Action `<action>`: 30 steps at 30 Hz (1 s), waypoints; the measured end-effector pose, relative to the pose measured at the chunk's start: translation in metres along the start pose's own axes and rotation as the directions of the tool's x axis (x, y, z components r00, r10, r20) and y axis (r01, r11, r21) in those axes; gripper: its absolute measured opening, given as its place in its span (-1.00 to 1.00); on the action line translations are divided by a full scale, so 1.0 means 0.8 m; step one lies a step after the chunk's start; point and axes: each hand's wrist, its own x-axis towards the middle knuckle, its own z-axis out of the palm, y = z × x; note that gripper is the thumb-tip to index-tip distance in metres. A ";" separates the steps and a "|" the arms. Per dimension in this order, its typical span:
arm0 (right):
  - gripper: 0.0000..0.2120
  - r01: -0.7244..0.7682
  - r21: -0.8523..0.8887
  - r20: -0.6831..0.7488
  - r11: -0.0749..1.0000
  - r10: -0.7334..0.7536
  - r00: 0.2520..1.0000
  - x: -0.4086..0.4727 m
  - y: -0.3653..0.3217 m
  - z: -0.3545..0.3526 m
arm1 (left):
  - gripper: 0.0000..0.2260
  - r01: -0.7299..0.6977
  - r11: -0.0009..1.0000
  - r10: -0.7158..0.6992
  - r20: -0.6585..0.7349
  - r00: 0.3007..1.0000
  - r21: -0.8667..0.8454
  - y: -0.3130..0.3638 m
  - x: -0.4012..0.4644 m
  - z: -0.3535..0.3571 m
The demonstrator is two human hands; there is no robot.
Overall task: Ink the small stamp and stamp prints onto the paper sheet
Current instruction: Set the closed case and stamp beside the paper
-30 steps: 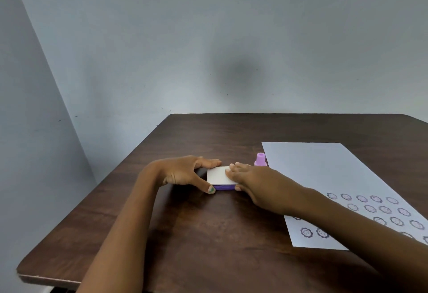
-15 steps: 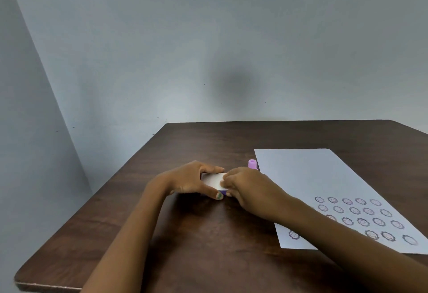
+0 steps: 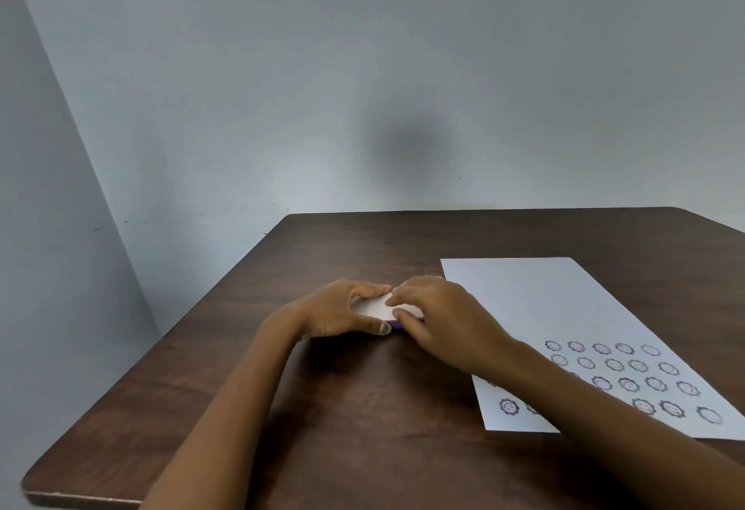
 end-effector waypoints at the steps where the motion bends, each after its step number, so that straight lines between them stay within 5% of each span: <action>1: -0.81 -0.006 0.008 -0.033 1.000 0.007 0.999 0.002 0.001 -0.002 | -0.42 -0.003 1.000 0.003 0.002 1.000 0.015 0.000 0.001 0.001; 14: -0.81 -0.171 0.077 -0.225 0.982 0.184 0.957 0.002 0.030 -0.012 | -0.38 -0.017 0.995 0.029 -0.114 0.993 0.099 -0.005 0.018 0.020; 24: -0.46 -0.292 0.108 0.011 0.950 0.293 0.956 -0.005 0.041 0.001 | -0.43 0.014 0.995 0.006 -0.191 0.981 0.100 -0.003 0.018 0.029; 30: -0.44 -0.329 0.166 0.011 0.930 0.332 0.943 -0.004 0.046 0.007 | -0.43 0.015 0.992 0.005 -0.154 0.988 0.125 -0.010 0.018 0.029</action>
